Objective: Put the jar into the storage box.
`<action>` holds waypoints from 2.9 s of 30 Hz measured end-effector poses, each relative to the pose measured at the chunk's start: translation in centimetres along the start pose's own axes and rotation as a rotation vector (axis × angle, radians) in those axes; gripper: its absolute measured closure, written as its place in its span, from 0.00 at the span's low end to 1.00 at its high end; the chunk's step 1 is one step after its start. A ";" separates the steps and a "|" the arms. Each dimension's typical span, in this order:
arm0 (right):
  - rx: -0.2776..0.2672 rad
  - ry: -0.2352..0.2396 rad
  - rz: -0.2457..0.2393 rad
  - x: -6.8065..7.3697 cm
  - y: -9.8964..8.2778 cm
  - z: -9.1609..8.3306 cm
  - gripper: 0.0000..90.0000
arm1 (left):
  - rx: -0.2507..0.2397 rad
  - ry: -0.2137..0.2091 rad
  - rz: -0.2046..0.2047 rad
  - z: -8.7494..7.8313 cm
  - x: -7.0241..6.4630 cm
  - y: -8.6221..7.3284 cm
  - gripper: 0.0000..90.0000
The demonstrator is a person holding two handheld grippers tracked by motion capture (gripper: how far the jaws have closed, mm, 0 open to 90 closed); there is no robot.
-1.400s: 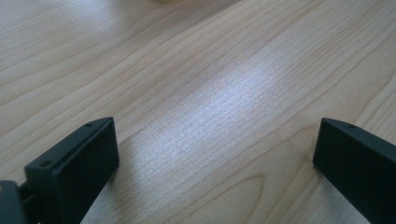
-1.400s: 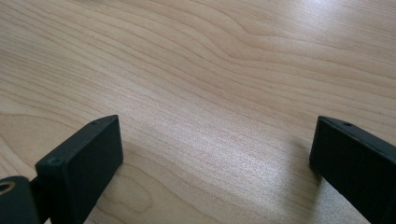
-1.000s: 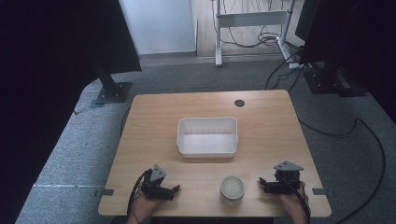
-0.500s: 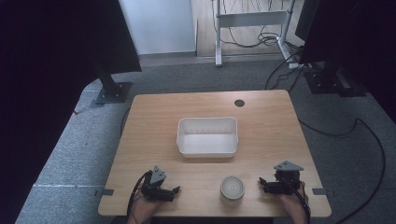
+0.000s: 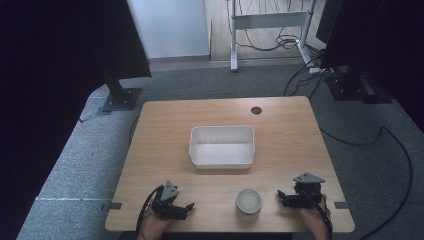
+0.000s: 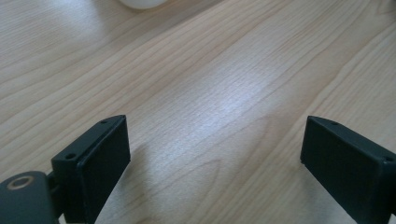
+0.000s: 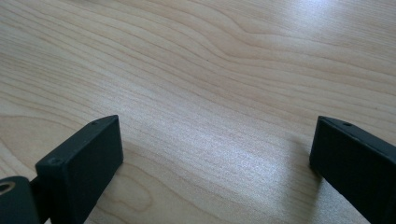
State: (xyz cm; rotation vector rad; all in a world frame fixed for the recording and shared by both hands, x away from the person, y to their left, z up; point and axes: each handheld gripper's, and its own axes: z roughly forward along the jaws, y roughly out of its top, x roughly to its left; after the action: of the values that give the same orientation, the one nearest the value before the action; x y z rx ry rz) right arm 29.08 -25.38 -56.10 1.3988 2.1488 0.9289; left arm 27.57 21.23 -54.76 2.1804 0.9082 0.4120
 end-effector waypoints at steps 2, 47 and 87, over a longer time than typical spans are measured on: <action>0.000 0.000 0.000 0.0 0.0 0.0 0.02 | -0.005 -0.008 0.003 -0.2 -0.2 0.1 0.09; 0.000 0.000 0.000 0.0 0.0 0.0 0.02 | -0.098 -0.225 0.133 0.5 -6.8 4.8 0.06; 0.000 0.000 0.000 0.0 0.0 0.0 0.02 | -0.119 -0.347 0.197 5.6 -12.2 8.6 0.03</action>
State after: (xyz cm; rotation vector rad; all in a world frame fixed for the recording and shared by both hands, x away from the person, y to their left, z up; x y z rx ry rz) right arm 29.07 -25.38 -56.10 1.3987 2.1488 0.9290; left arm 26.13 5.56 -52.51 2.1491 0.4701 0.1662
